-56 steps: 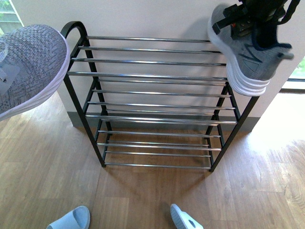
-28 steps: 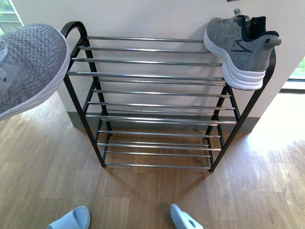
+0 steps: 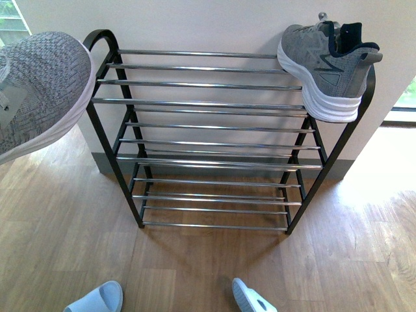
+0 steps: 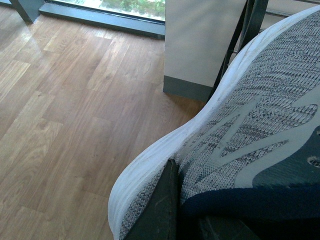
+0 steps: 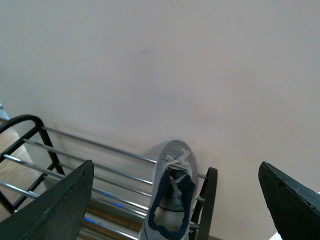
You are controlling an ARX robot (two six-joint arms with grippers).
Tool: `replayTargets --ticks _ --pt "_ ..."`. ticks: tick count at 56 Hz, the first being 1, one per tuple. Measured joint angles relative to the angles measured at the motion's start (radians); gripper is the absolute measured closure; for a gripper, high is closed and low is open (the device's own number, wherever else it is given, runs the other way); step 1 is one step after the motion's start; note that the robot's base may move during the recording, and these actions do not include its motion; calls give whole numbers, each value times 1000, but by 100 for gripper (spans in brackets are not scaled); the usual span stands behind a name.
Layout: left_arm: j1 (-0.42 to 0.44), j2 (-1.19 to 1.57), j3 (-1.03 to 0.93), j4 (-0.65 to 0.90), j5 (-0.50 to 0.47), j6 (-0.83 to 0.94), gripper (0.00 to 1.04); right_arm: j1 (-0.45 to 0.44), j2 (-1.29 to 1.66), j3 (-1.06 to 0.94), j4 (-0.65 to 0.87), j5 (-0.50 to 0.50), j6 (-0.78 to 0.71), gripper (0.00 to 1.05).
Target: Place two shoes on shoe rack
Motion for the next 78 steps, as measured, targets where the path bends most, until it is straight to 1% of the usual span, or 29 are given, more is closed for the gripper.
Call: replayTargets --ticks 7,10,12,16,21,24,26,31,41,42,45,46,47,50,57,60,63,75,78 --pt "0 0 0 0 0 0 103 -60 -33 -158 191 5 78 9" --pt "0 0 0 0 0 0 103 -89 -10 -206 295 40 109 9" --pt "0 0 0 0 0 0 103 -98 4 -217 337 55 116 9" --pt "0 0 0 0 0 0 103 -111 20 -224 368 69 123 9" --pt "0 0 0 0 0 0 103 -114 24 -228 369 62 126 10" --pt "0 0 0 0 0 0 103 -113 4 -230 302 19 114 17" --pt "0 0 0 0 1 0 103 -107 -19 -249 275 16 110 23" --pt "0 0 0 0 0 0 103 -88 -65 -310 273 24 101 36" --pt "0 0 0 0 0 0 103 -32 -212 -482 288 78 93 76" --pt "0 0 0 0 0 0 103 -25 -233 -502 288 83 93 82" --pt "0 0 0 0 0 0 103 -13 -268 -535 288 93 93 93" --pt "0 0 0 0 0 0 103 -12 -271 -538 288 95 93 94" --pt "0 0 0 0 0 0 103 -7 -286 -550 286 101 93 98" --pt "0 0 0 0 0 0 103 -1 -307 -566 283 106 92 104" --pt "0 0 0 0 0 0 103 20 -394 -622 252 127 90 103" --pt "0 0 0 0 0 0 103 66 -438 -645 228 193 90 103" --pt "0 0 0 0 0 0 103 93 -482 -666 205 194 90 103" --pt "0 0 0 0 0 0 103 97 -617 -713 117 204 90 103" --pt "0 0 0 0 0 0 103 97 -628 -725 119 204 90 103"
